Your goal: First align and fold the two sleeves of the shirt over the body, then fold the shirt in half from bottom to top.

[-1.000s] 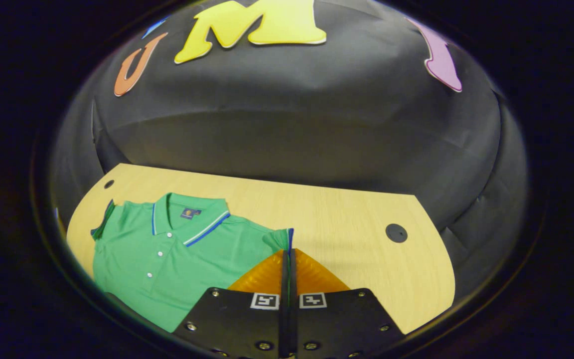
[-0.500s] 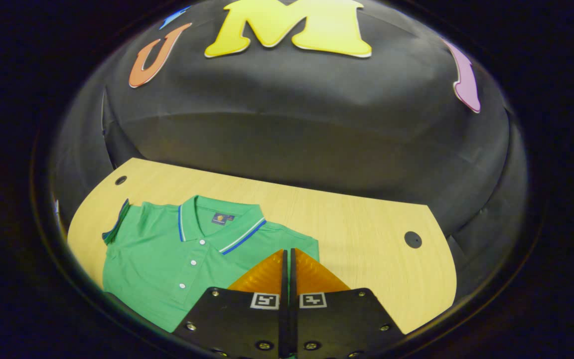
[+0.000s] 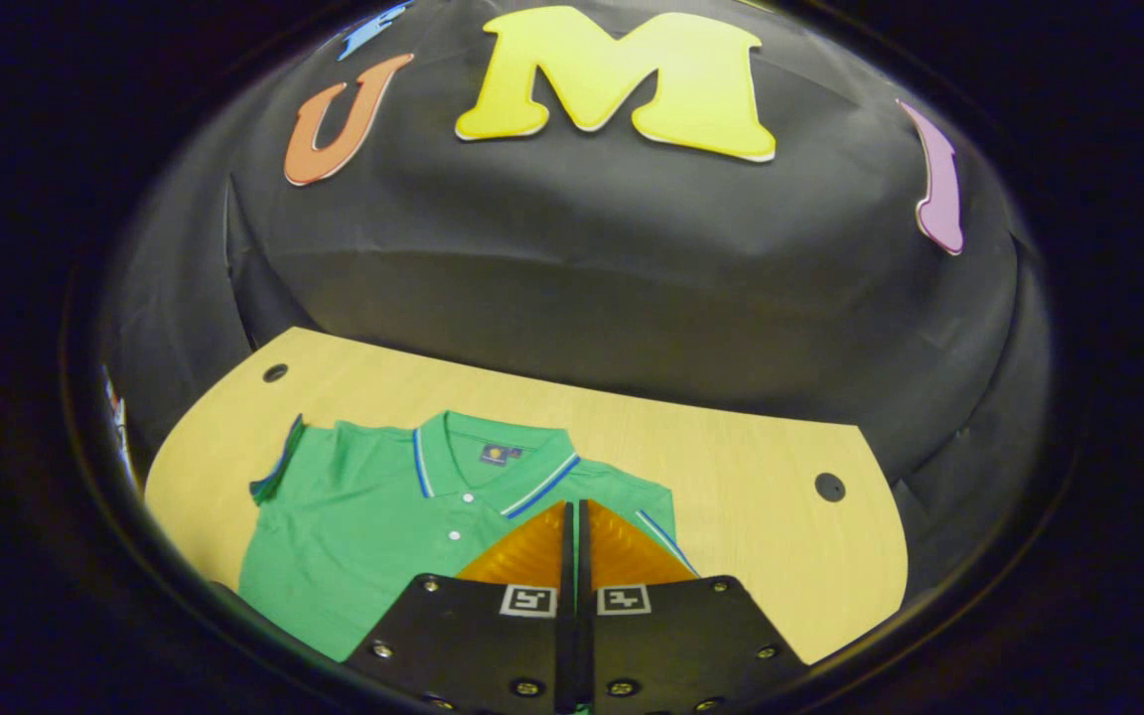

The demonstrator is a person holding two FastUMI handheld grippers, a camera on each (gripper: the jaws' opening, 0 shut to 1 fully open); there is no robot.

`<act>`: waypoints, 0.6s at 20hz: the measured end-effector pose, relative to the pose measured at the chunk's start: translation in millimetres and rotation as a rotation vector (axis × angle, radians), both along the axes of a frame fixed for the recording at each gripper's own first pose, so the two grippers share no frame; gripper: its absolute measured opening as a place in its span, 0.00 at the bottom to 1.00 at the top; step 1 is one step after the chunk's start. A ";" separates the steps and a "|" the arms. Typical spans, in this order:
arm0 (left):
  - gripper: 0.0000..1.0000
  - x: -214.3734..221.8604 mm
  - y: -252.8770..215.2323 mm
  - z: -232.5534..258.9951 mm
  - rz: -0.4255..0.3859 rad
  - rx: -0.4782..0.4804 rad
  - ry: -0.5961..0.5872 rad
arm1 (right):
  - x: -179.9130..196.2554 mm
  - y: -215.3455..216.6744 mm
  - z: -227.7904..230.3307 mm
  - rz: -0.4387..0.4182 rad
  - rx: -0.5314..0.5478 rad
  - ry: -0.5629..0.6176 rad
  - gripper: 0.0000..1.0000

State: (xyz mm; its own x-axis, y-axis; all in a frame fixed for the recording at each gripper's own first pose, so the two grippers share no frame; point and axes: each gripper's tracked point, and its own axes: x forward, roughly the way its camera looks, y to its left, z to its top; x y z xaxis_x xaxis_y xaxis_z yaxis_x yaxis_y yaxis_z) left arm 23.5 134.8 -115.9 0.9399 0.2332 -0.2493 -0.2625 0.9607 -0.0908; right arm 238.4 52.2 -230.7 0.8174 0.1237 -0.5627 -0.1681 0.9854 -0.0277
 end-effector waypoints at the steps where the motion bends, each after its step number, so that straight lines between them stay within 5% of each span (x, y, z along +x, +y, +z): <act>1: 1.00 6.5 0.6 -5.1 -0.019 -0.012 0.008 | -7.3 4.3 9.4 0.008 0.008 -0.014 0.01; 3: 1.00 18.7 0.4 -12.7 -0.055 -0.030 0.010 | -21.0 4.5 26.0 0.011 0.005 -0.045 0.07; 4: 1.00 25.6 -0.3 -17.2 -0.074 -0.039 0.010 | -28.9 5.2 33.9 0.013 0.009 -0.059 0.17; 7: 1.00 46.5 -9.9 -37.8 -0.141 -0.065 0.030 | -54.2 -1.6 56.1 0.009 0.016 -0.087 0.67; 12: 0.99 85.9 -19.3 -84.7 -0.203 -0.111 0.089 | -95.7 -13.9 78.4 -0.008 0.001 -0.118 0.67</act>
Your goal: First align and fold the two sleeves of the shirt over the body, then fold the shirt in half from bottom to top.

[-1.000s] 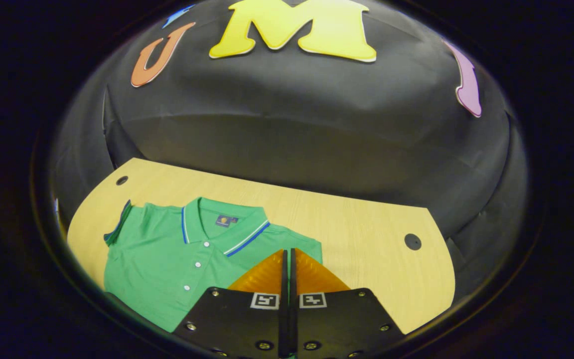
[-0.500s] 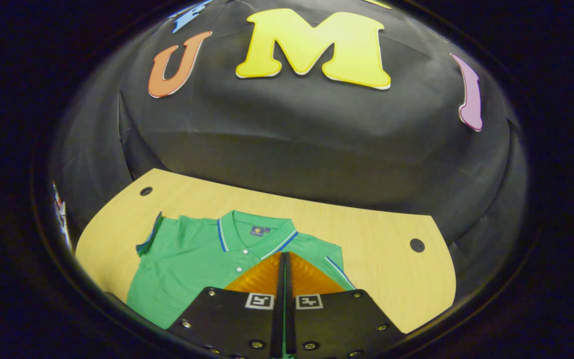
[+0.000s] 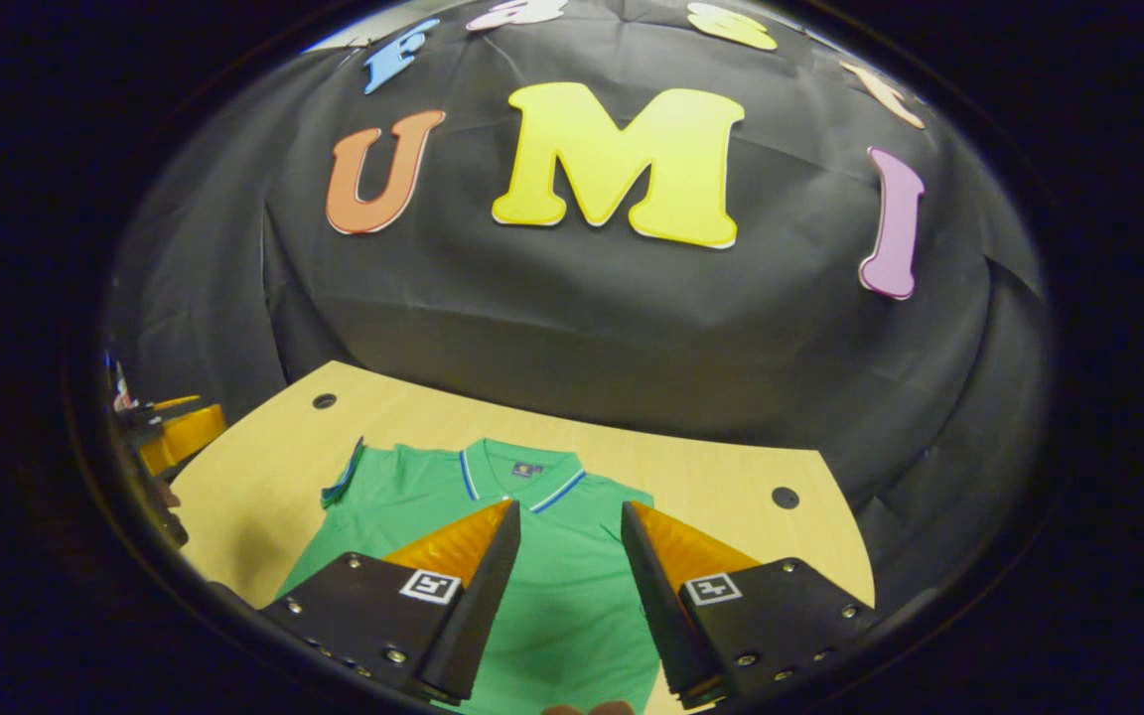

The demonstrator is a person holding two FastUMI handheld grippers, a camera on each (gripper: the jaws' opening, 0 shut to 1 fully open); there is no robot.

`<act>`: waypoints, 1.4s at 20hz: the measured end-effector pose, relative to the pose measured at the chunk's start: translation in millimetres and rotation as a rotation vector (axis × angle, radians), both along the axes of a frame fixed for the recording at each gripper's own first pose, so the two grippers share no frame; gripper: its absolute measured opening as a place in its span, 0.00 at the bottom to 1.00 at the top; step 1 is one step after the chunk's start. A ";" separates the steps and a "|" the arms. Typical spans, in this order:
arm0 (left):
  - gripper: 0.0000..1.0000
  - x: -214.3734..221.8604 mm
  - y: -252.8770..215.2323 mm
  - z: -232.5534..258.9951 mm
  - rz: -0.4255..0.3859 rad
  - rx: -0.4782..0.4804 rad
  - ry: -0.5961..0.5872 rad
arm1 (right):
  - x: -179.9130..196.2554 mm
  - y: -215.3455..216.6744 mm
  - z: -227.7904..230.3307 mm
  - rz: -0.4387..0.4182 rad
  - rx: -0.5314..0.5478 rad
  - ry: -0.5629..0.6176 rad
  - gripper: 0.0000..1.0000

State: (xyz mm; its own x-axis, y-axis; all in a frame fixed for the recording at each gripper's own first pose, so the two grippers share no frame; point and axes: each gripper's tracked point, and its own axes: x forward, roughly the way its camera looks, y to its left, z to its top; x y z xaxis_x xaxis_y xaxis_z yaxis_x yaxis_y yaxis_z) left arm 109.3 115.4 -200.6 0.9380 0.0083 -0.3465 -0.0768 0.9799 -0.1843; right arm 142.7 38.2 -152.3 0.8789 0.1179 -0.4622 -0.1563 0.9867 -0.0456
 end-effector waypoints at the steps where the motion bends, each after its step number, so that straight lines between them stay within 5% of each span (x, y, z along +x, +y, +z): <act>1: 0.99 8.9 0.8 -8.7 -0.003 -0.002 0.004 | -6.6 -0.3 1.9 -0.004 0.004 0.003 0.67; 17: 0.97 80.4 -2.3 -157.8 -0.083 0.012 0.255 | -60.0 7.5 -31.6 -0.012 0.056 0.130 0.67; 20: 0.84 85.3 -9.4 -167.0 -0.113 0.030 0.275 | -60.5 2.5 -39.0 -0.025 0.065 0.144 0.67; 27: 0.74 89.2 -4.9 -181.2 -0.116 0.121 0.327 | -62.8 -9.7 -49.2 -0.050 0.096 0.164 0.67; 28: 0.60 91.0 -2.0 -180.2 -0.110 0.129 0.324 | -63.8 -10.1 -50.3 -0.052 0.106 0.167 0.67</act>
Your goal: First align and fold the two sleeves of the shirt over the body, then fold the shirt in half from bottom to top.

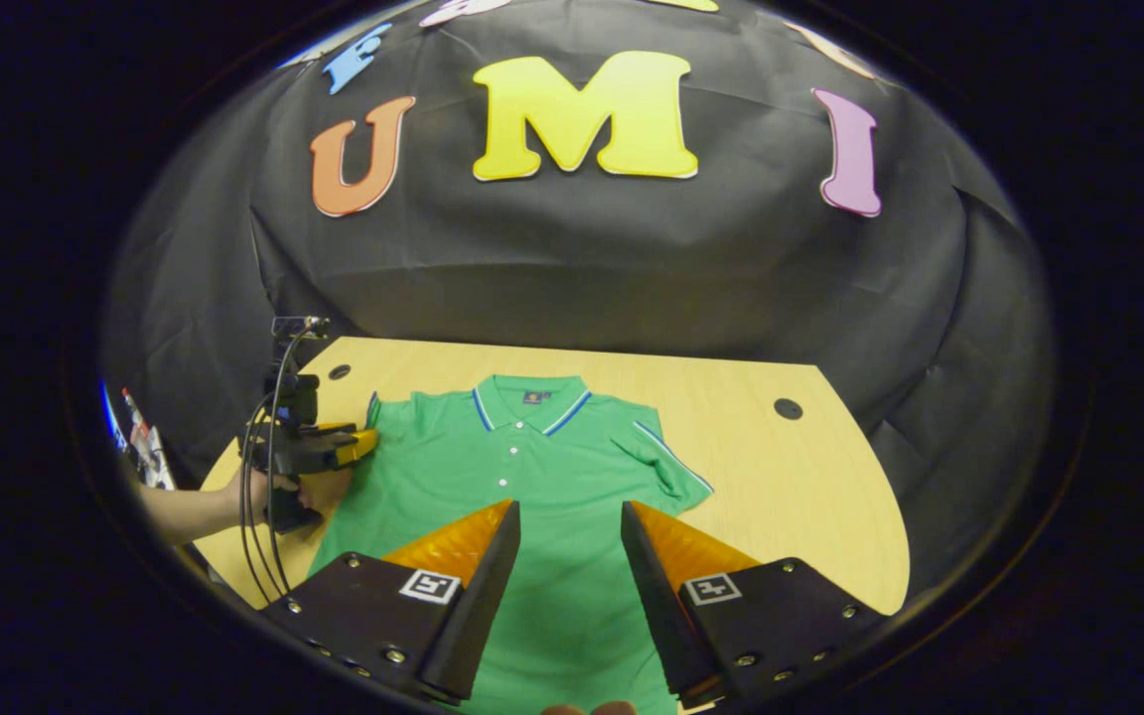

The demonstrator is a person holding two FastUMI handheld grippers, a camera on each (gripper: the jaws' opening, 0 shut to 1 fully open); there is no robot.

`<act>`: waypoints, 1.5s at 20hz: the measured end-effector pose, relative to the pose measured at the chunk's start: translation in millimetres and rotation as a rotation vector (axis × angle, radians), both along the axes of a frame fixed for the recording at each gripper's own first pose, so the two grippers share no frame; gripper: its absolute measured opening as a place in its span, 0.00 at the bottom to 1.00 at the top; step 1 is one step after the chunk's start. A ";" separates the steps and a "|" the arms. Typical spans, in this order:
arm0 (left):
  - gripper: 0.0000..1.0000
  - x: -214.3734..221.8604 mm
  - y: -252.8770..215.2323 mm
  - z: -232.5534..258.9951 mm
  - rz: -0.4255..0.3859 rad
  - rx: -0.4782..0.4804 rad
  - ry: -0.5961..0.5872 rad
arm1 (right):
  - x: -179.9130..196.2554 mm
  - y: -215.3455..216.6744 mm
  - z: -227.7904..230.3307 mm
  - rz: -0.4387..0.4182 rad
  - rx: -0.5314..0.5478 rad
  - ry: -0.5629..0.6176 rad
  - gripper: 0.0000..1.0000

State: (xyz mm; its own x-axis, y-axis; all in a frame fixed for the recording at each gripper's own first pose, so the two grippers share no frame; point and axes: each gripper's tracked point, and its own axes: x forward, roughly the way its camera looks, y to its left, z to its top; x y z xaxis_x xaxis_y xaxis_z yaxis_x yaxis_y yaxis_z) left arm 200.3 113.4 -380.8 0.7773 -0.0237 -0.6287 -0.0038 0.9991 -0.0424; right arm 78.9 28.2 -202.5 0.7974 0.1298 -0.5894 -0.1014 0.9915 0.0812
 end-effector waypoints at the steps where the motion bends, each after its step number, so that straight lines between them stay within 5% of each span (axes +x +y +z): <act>1: 0.49 -0.8 2.7 -0.6 -0.001 -0.001 0.001 | -0.3 -1.4 -0.8 -0.002 0.005 0.001 0.67; 2: 0.35 -0.3 2.6 -0.5 -0.005 -0.013 -0.001 | -2.9 -2.0 -3.1 -0.002 0.010 0.006 0.67; 6: 0.07 -5.2 -5.1 13.5 -0.008 -0.093 -0.011 | -8.2 -2.0 -10.5 0.001 0.026 0.019 0.67; 19: 0.03 1.7 -86.0 106.3 -0.173 -0.083 -0.163 | -31.5 -36.5 -1.1 -0.066 0.092 -0.015 0.67; 30: 0.03 -8.8 -196.6 76.6 -0.330 -0.007 -0.103 | -73.8 -98.2 -12.1 -0.160 0.110 -0.010 0.67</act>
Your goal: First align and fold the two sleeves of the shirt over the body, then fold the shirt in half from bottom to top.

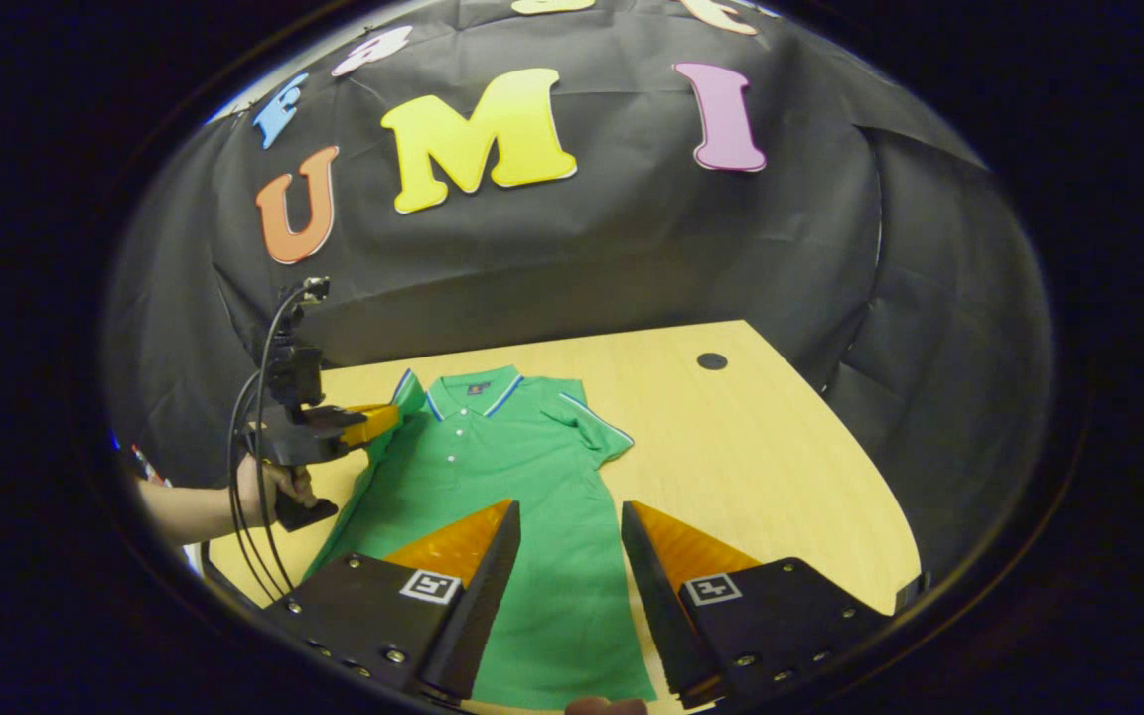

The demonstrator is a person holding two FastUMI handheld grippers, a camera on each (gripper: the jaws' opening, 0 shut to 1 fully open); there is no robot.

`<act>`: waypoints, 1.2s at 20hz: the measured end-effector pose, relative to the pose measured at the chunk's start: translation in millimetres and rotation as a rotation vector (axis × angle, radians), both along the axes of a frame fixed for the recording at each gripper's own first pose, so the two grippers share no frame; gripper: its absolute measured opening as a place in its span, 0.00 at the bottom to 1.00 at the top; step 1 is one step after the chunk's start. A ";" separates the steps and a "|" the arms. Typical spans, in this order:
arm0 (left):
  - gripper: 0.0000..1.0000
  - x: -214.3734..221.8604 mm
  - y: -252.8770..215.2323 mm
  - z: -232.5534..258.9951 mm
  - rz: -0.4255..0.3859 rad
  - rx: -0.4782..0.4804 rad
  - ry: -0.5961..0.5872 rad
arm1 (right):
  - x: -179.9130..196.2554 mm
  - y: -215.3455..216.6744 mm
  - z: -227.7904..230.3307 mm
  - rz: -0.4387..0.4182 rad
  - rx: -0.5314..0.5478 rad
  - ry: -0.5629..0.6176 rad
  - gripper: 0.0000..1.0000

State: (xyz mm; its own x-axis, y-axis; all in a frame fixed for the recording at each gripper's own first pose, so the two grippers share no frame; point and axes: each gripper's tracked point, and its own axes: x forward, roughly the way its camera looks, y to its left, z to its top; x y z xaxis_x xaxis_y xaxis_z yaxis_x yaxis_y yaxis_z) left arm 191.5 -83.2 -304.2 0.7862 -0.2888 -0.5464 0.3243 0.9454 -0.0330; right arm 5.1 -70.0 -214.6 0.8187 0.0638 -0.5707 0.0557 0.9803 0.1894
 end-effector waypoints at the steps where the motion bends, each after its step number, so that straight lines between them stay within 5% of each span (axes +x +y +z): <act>1: 0.03 -2.1 -9.1 -8.0 -0.020 0.012 0.015 | -1.4 -3.4 -1.2 -0.006 0.002 0.001 0.67; 3: 0.11 -14.8 -24.6 -22.4 -0.058 0.012 0.070 | -1.3 -4.2 -4.6 -0.008 0.007 0.005 0.67; 6: 0.99 -24.3 -25.5 -28.4 -0.025 0.005 0.085 | -1.0 -3.8 -10.5 0.017 -0.003 0.007 0.67; 13: 0.99 -110.1 22.2 -9.4 0.098 -0.032 0.168 | -1.9 25.1 -32.2 0.177 -0.034 0.038 0.67; 24: 1.00 -316.3 102.5 -23.5 0.056 -0.013 0.431 | -81.1 29.6 -102.2 0.414 -0.111 0.249 0.67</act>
State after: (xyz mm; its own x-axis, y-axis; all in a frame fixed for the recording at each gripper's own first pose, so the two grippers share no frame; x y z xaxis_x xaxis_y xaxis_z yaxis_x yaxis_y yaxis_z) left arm -124.8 19.3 -327.7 0.5019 -0.2612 -0.8246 0.2268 0.9597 -0.1660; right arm -76.0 -40.4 -316.8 0.5757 0.2825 -0.7673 -0.3119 0.9433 0.1133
